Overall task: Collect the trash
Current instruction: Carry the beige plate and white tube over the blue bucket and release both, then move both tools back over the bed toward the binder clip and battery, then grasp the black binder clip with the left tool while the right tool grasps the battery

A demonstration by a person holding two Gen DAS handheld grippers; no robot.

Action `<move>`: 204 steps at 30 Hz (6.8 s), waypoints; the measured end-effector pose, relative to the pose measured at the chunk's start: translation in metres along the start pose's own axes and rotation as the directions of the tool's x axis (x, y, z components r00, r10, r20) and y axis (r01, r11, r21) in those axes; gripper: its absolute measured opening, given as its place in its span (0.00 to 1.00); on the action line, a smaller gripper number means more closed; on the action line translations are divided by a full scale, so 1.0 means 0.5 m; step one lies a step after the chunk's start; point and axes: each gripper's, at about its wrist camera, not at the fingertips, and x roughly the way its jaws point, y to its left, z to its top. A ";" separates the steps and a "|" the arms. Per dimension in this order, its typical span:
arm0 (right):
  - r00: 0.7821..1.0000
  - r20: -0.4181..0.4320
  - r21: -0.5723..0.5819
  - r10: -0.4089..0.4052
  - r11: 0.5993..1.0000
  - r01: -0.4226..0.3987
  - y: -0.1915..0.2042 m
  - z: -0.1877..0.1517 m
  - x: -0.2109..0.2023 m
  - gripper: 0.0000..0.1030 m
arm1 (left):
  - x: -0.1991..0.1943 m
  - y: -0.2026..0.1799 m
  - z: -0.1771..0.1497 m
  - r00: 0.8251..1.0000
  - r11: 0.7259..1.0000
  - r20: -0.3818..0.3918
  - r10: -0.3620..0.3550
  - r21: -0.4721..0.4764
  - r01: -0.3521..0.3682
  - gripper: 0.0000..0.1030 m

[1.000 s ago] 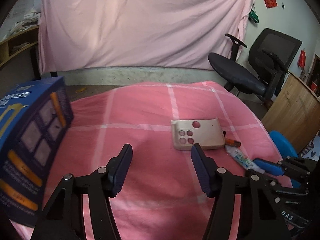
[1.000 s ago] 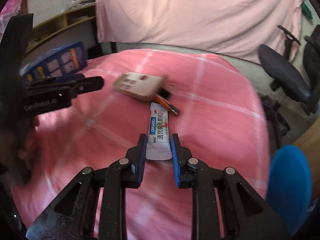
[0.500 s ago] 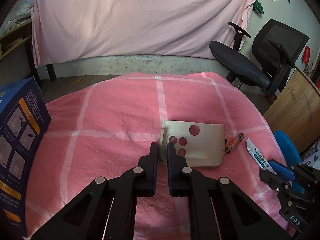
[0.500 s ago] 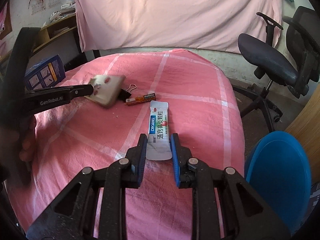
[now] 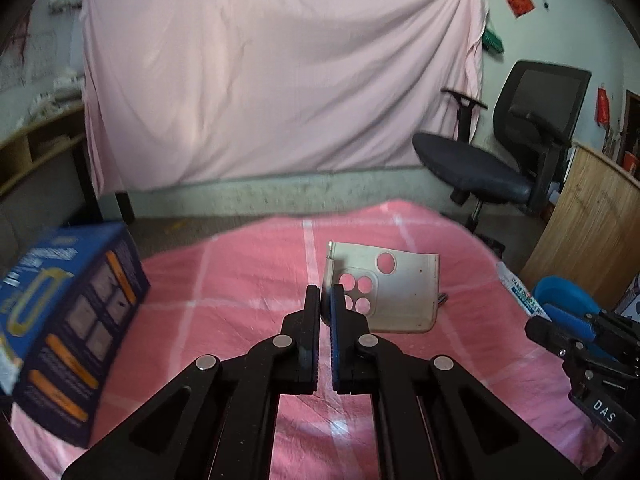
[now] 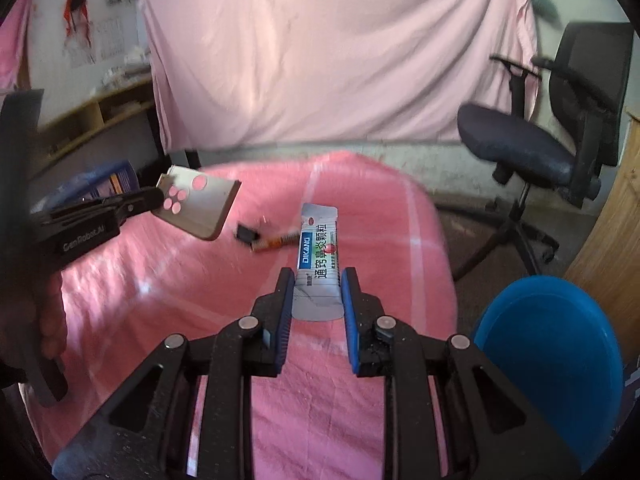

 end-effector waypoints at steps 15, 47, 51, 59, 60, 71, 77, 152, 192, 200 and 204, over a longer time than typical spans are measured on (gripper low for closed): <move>0.866 0.475 0.104 -0.152 0.988 0.117 -0.039 0.018 -0.195 0.49 | -0.153 -0.125 0.064 0.958 0.992 0.262 -0.116 0.081 0.098 0.02; 0.885 0.170 0.533 -0.434 0.796 0.288 -0.358 -0.120 -0.273 0.50 | -0.001 -0.521 0.023 0.924 0.907 -0.029 -0.381 0.181 0.379 0.02; 0.892 0.141 0.549 -0.429 0.784 0.290 -0.370 -0.124 -0.265 0.50 | 0.021 -0.525 0.011 0.920 0.906 -0.075 -0.384 0.162 0.391 0.02; 0.897 0.105 0.565 -0.429 0.768 0.301 -0.377 -0.130 -0.257 0.51 | 0.054 -0.533 -0.010 0.897 0.895 -0.184 -0.403 0.125 0.428 0.05; 0.897 0.102 0.565 -0.430 0.767 0.304 -0.379 -0.129 -0.256 0.51 | 0.057 -0.537 -0.013 0.895 0.894 -0.197 -0.399 0.133 0.428 0.05; 0.893 0.109 0.538 -0.436 0.781 0.316 -0.371 -0.121 -0.254 0.55 | 0.050 -0.510 -0.014 0.909 0.907 -0.178 -0.376 0.127 0.401 0.10; 0.878 0.154 0.502 -0.453 0.801 0.326 -0.360 -0.111 -0.260 0.59 | 0.031 -0.464 0.007 0.927 0.924 -0.115 -0.358 0.096 0.369 0.10; 0.979 -0.198 -0.090 -0.058 0.995 0.040 0.046 0.044 0.182 1.00 | 0.043 0.123 -0.025 0.994 0.988 0.003 0.109 -0.109 -0.108 0.98; 0.975 -0.220 0.055 0.033 0.998 -0.021 -0.076 0.012 0.105 0.64 | 0.230 -0.150 -0.004 0.956 0.947 -0.294 -0.019 0.302 0.112 0.21; 0.983 -0.171 0.090 0.063 0.995 -0.048 -0.093 0.005 0.078 0.64 | 0.193 -0.170 -0.014 0.977 0.947 -0.213 0.021 0.319 0.050 0.21; 0.991 -0.112 0.103 0.071 0.993 -0.060 -0.096 0.003 0.051 0.64 | 0.155 -0.161 -0.002 0.989 0.968 -0.145 -0.007 0.245 0.043 0.21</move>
